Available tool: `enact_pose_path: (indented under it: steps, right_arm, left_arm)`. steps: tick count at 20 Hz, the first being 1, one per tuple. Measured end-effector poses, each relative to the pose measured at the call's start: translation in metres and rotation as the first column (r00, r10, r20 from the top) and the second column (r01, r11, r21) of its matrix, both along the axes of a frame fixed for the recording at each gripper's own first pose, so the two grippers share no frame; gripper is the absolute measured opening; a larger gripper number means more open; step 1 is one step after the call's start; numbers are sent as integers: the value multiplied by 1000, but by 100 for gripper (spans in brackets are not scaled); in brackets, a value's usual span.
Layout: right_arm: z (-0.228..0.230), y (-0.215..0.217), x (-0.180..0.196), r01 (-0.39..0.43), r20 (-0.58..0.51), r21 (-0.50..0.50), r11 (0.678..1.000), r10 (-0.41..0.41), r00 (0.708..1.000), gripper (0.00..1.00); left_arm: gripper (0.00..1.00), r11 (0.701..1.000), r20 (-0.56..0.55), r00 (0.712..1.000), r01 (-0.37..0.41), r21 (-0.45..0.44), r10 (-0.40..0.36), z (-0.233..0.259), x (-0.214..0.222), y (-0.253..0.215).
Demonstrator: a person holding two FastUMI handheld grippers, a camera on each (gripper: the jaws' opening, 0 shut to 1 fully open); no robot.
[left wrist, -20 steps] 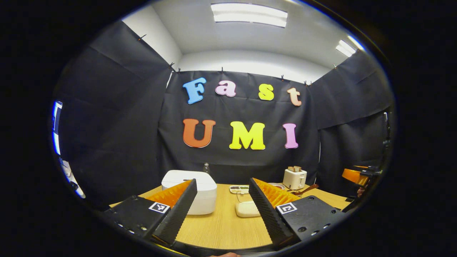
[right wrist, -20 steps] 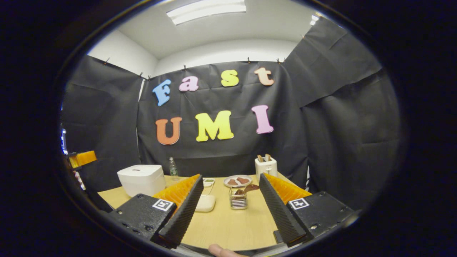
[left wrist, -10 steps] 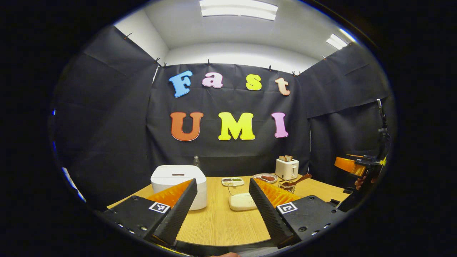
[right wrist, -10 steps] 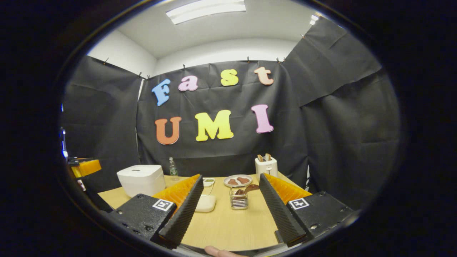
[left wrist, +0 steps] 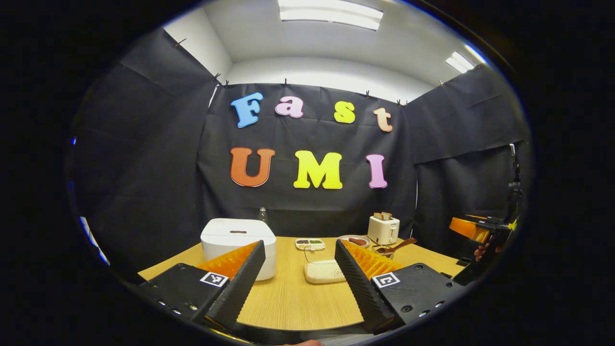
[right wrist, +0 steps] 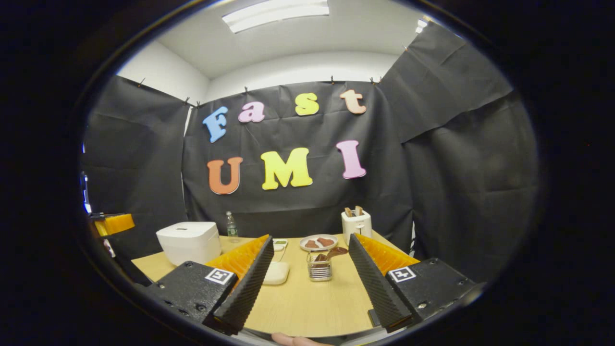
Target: Close the left gripper, press the button to open the rice cooker; take a wooden spoon from the chopstick holder with the right hand, scoop a spoonful of rice and pour it into the rice cooker, then put the wooden spoon back into the chopstick holder.
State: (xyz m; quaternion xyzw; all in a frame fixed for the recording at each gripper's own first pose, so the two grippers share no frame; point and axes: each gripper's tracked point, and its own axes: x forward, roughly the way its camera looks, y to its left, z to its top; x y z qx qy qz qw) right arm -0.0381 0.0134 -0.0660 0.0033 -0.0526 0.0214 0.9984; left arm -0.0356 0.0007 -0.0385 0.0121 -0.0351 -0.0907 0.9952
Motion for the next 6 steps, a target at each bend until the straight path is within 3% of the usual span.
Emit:
enact_pose_path:
  steps: [6]
  right_arm:
    - [0,5,-1,-6,1,-2,1000,6,1000,100]
  left_arm:
    - [93,1000,-12,1000,5,21,-5,-7,-2,1]
